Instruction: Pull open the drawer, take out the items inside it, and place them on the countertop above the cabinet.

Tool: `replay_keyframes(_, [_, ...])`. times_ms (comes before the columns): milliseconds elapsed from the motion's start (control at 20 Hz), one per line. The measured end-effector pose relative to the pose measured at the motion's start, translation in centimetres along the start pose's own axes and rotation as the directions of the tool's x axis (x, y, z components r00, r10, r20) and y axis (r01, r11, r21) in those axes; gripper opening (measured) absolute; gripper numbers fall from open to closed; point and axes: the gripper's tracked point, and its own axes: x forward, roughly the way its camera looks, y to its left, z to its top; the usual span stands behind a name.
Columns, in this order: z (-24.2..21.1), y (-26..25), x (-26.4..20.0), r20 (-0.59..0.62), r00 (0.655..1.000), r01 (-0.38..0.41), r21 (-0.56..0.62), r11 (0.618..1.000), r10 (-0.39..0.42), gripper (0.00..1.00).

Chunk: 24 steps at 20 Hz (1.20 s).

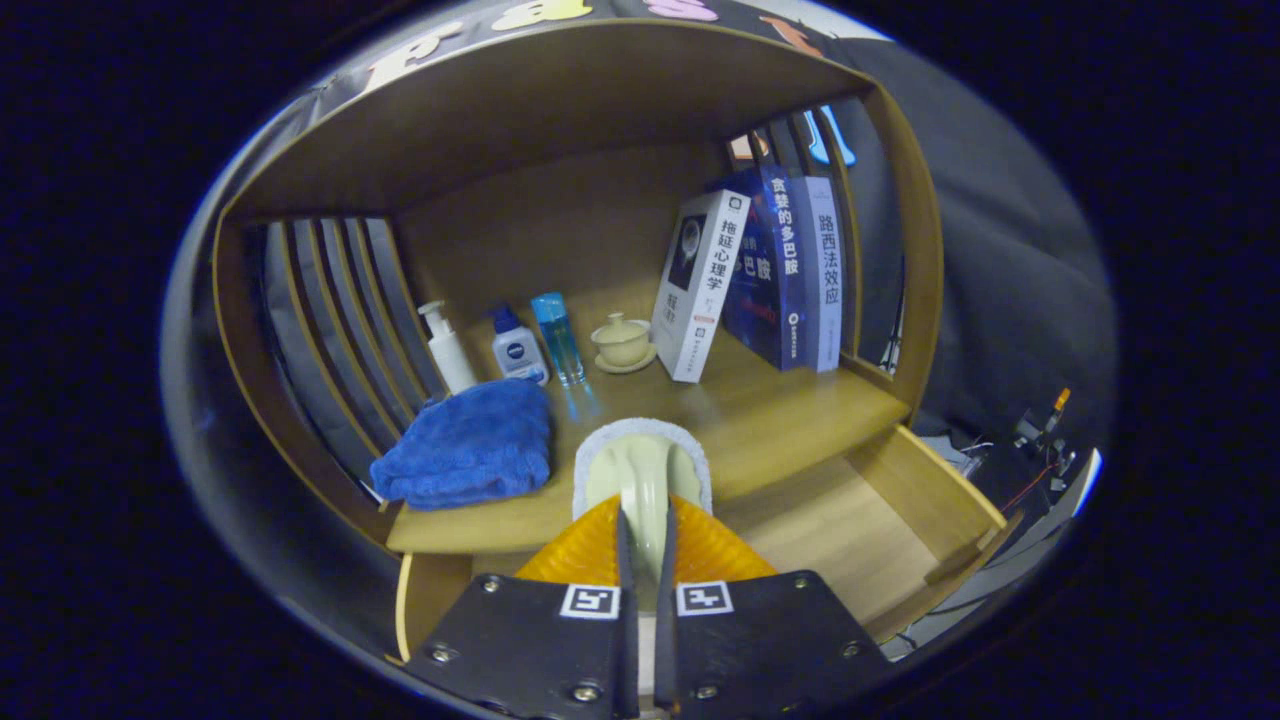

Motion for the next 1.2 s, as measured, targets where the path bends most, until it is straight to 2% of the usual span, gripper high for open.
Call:
replay_keyframes(250, [-0.8, 0.9, 5.7, -0.111, 0.992, 0.056, -0.079, 0.995, -0.065, 0.07])
replay_keyframes(400, [1.4, 0.7, 7.1, -0.067, 0.994, 0.082, -0.068, 0.994, -0.086, 0.07])
replay_keyframes(550, [2.3, 0.6, 9.0, -0.071, 0.994, 0.077, -0.012, 0.997, -0.078, 0.07])
replay_keyframes(650, [3.0, 0.9, 10.3, -0.073, 0.996, 0.043, -0.007, 0.999, -0.043, 0.07])
replay_keyframes(750, [3.6, 2.2, 11.0, -0.050, 0.999, -0.013, 0.021, 1.000, 0.014, 0.26])
replay_keyframes(900, [3.3, 2.2, 11.2, -0.046, 0.999, -0.012, 0.020, 1.000, 0.013, 0.55])
replay_keyframes(1050, [3.7, 3.0, 9.3, 0.032, 0.998, -0.045, -0.009, 0.999, 0.045, 0.81])
replay_keyframes(1100, [3.7, 3.3, 8.2, 0.060, 0.996, -0.061, -0.026, 0.998, 0.063, 0.82])
replay_keyframes(1200, [3.8, 3.1, 5.6, 0.116, 0.992, -0.051, -0.072, 0.996, 0.059, 0.90])
